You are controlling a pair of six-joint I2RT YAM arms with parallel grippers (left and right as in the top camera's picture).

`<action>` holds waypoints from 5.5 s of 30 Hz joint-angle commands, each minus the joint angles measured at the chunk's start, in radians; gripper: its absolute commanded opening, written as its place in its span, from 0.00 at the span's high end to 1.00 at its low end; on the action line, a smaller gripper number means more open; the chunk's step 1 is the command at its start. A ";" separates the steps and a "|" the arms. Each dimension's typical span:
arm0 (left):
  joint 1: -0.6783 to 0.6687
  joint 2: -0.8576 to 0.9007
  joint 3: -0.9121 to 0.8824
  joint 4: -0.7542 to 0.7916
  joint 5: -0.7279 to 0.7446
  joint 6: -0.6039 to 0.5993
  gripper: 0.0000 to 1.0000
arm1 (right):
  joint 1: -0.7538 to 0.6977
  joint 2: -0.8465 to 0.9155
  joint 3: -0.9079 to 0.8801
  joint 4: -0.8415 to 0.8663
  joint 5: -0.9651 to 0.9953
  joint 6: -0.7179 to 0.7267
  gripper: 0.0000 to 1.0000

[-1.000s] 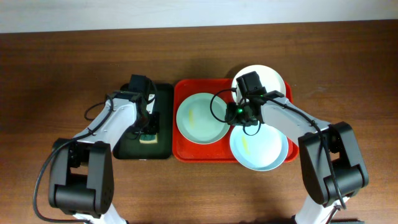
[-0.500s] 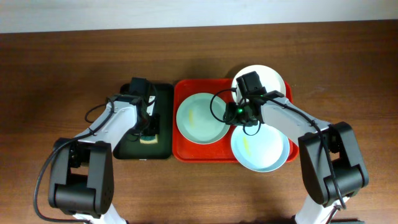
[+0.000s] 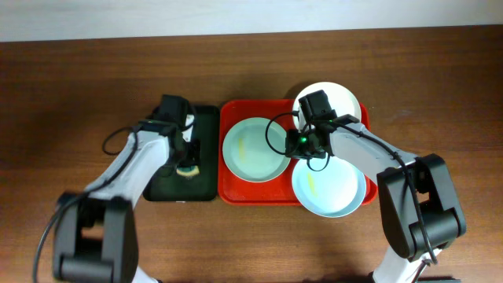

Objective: Clean dirty plates on tray and stack at the side
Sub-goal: 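Lift the sponge with the left gripper toward the pale green plate, then scrub the pale green plate with the sponge while right gripper holds it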

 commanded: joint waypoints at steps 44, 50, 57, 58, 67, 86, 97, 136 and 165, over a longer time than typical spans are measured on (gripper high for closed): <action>0.001 0.108 0.467 -0.346 0.050 -0.073 1.00 | 0.000 -0.007 0.060 -0.072 -0.002 0.127 0.66; 0.001 0.108 0.467 -0.343 0.057 -0.074 1.00 | 0.024 -0.006 0.037 -0.060 0.065 0.128 0.70; -0.004 0.108 0.467 -0.333 0.098 -0.074 1.00 | 0.046 -0.002 0.037 -0.035 0.064 0.128 0.81; -0.005 0.108 0.467 -0.333 0.098 -0.074 1.00 | 0.046 -0.001 0.037 -0.038 0.064 0.128 0.81; -0.037 0.108 0.467 -0.324 0.098 -0.074 1.00 | 0.047 0.016 0.037 -0.056 0.063 0.128 0.96; -0.221 0.278 0.466 -0.203 0.108 -0.127 1.00 | 0.047 0.003 0.037 -0.107 0.031 0.040 0.96; -0.221 0.320 0.547 -0.284 0.164 -0.064 1.00 | 0.047 0.004 0.037 -0.083 0.046 0.018 0.96; -0.269 0.393 0.623 -0.346 0.121 -0.092 1.00 | 0.047 0.004 0.037 -0.083 0.045 0.019 0.96; -0.260 0.386 0.627 -0.390 0.403 -0.006 1.00 | 0.047 0.004 0.037 -0.079 0.045 0.019 0.96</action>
